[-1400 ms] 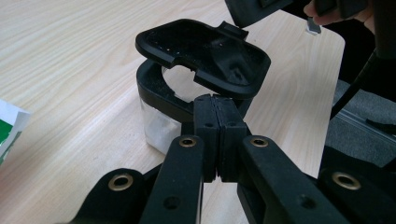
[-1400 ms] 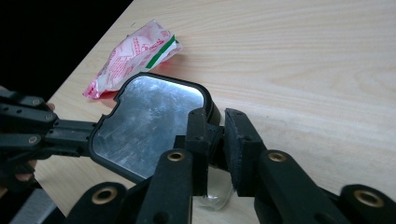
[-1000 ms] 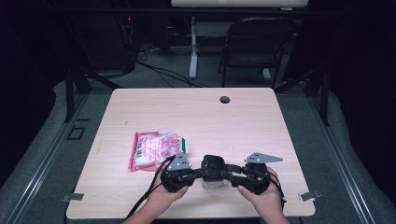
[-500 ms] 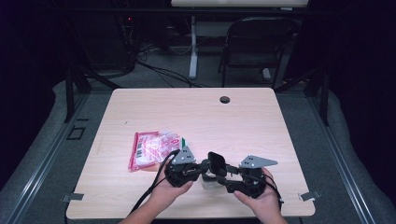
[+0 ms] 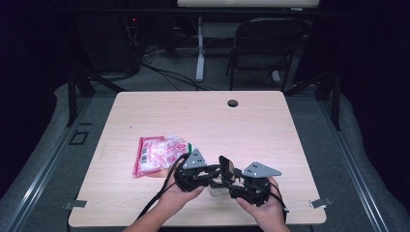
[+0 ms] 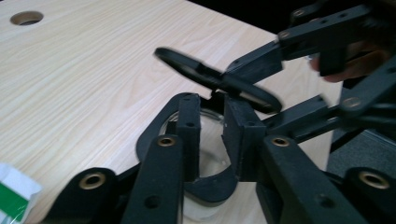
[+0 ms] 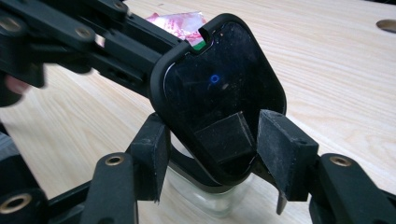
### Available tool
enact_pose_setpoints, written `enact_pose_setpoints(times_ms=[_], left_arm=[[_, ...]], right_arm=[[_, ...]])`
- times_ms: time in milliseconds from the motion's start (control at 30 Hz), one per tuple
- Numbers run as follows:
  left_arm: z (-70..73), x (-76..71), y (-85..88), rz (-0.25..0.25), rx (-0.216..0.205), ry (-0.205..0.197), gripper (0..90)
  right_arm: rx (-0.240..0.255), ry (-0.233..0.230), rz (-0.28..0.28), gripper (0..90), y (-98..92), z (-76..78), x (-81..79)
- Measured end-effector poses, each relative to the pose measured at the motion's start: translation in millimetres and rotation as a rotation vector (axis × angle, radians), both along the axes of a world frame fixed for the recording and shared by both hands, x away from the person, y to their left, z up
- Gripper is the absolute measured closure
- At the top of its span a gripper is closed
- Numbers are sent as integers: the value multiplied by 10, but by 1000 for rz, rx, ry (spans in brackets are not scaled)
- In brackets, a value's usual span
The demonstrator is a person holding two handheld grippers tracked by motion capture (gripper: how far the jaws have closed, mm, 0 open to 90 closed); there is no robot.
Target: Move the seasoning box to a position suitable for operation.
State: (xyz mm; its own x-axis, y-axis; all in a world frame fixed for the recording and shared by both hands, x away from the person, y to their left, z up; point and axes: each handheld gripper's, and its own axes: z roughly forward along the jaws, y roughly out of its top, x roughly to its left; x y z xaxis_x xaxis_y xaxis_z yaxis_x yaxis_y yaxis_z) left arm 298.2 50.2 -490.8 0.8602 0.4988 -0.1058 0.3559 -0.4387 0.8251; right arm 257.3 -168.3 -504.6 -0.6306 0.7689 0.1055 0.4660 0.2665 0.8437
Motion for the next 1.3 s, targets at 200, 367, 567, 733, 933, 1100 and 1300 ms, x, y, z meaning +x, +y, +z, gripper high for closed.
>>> enact_pose_setpoints(times_ms=[200,367,567,733,933,1100,1300], left_arm=[[-132,121,56,63,22,29,670],[-205,158,31,84,54,24,661],[-232,166,33,98,43,24,691],[-237,159,31,100,49,11,699],[-257,150,24,128,83,-12,637],[-332,173,40,115,31,31,665],[-339,177,50,114,24,35,669]], right_arm=[[9,-5,-1,463,-12,-2,-11],[21,-6,-7,473,-23,-6,-10],[37,-3,-13,502,-51,-4,-10],[39,-4,-21,529,-71,6,-19],[46,-6,-29,583,-116,24,-41],[62,-4,-40,640,-181,39,-58],[85,2,-59,710,-306,49,-71]])
